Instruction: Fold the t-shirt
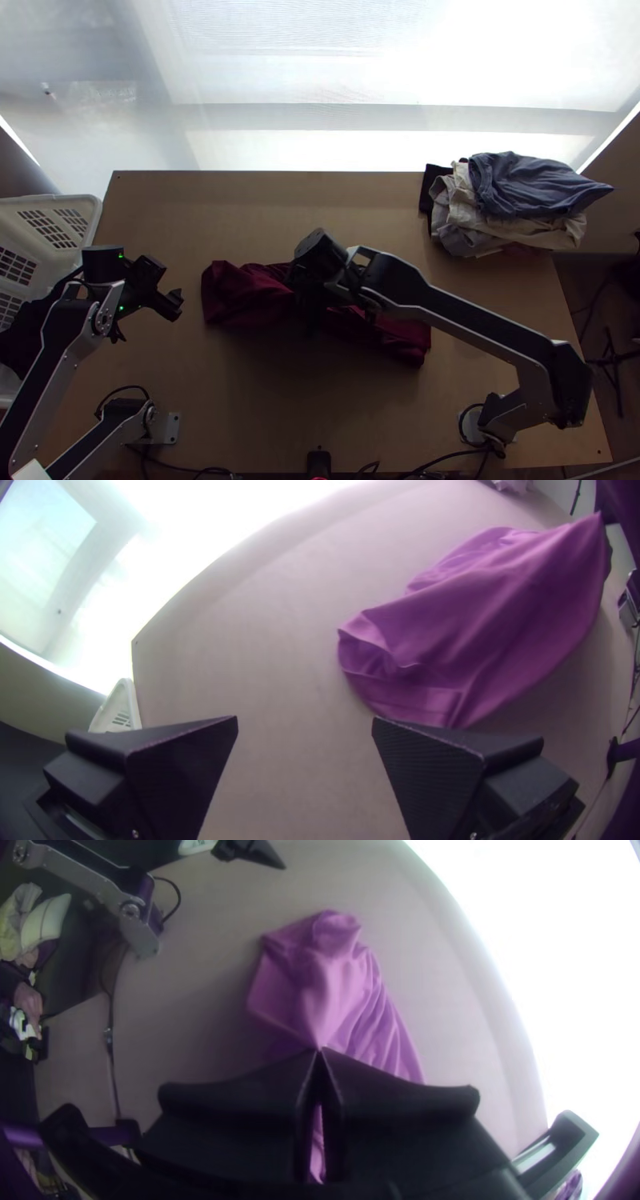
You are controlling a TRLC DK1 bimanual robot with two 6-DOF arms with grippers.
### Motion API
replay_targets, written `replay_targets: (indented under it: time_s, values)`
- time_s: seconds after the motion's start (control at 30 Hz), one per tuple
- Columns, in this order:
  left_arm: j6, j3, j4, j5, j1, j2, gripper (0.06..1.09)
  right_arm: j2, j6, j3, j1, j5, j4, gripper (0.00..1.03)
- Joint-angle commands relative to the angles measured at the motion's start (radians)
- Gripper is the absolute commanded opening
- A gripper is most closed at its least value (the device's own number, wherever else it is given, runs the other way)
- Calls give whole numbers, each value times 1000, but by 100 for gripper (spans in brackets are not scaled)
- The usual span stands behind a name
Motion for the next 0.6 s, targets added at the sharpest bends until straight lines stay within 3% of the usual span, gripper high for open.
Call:
replay_targets:
  time_s: [0.0, 0.1, 0.23, 0.37, 0.57]
  values:
    - [-40, -16, 31, 1, -122, 13, 104, -202, 7, 45, -76, -14, -144, 3]
    - [-45, -68, 117, -10, -248, 41, 104, -264, 7, 4, -106, -14, -179, 3]
    - [-33, -82, 257, -146, -433, 179, 104, -333, 8, -59, -135, -14, -192, 3]
    - [-46, 18, 343, -158, -510, 335, 104, -389, 10, -85, -165, -14, -218, 3]
    - [-100, 202, 340, -169, -527, 459, 104, -443, 35, 62, -333, 4, -201, 3]
